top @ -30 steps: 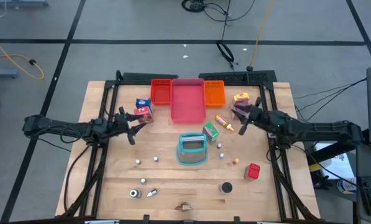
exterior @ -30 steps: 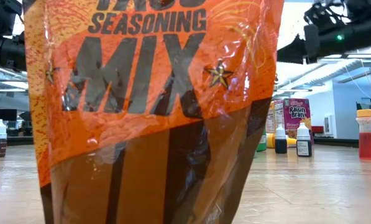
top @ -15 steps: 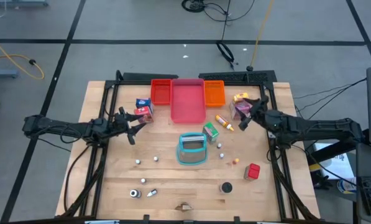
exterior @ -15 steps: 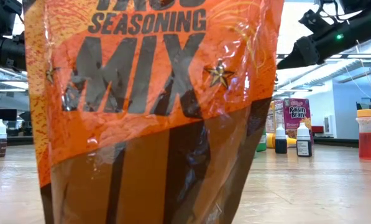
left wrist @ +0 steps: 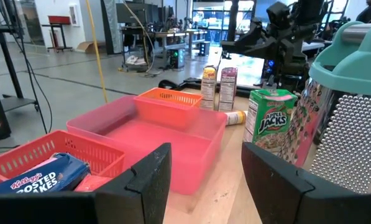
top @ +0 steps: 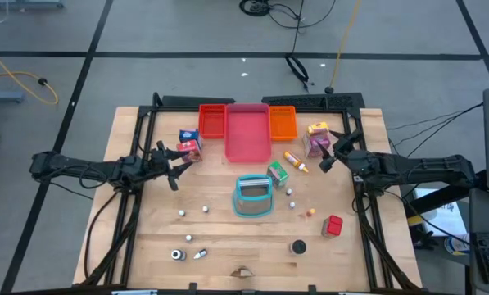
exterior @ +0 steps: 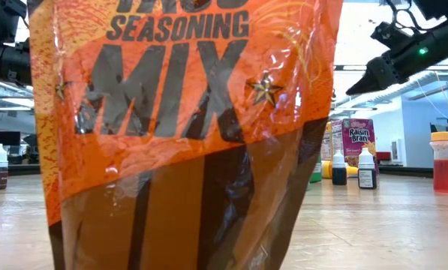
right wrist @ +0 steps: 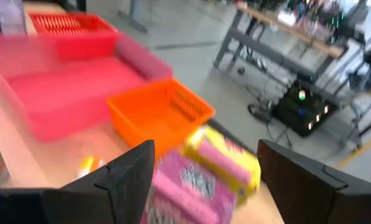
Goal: Pick & Place Kitchen Items
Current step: Put the purple cereal box into the pink bin
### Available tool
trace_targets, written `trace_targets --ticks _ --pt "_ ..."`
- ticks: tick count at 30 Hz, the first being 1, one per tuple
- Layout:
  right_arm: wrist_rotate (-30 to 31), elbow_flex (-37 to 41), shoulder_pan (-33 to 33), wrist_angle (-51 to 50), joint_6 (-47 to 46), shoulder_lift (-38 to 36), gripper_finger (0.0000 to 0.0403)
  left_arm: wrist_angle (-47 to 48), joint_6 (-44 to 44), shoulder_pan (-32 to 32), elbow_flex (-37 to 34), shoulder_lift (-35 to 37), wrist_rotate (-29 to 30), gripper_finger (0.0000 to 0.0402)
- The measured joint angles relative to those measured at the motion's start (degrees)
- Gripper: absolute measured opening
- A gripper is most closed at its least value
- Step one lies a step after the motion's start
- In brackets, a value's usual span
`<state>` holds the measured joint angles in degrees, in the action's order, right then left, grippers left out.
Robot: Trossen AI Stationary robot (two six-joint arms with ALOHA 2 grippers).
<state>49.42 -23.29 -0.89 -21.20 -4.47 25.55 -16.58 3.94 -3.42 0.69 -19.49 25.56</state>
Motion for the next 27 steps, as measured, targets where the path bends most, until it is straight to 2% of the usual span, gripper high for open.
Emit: trace_targets --ticks 4,10,23,27 --pt "-0.75 0.00 -0.02 -3.54 -5.23 -1.42 0.0279 0.02 0.03 0.00 0.00 0.00 0.00 0.0198" --pt "-3.09 -0.02 -0.03 -4.88 -7.19 -1.35 0.0279 0.02 0.03 0.00 0.00 0.00 0.00 0.0198" --pt "-3.08 -0.06 -0.02 -7.02 -10.91 1.96 0.0279 0.02 -0.02 0.00 0.00 0.01 0.00 0.0198" --pt "-3.12 -3.83 -0.22 -12.63 -11.61 2.36 0.0279 0.02 -0.04 0.01 0.00 0.01 0.00 0.0198"
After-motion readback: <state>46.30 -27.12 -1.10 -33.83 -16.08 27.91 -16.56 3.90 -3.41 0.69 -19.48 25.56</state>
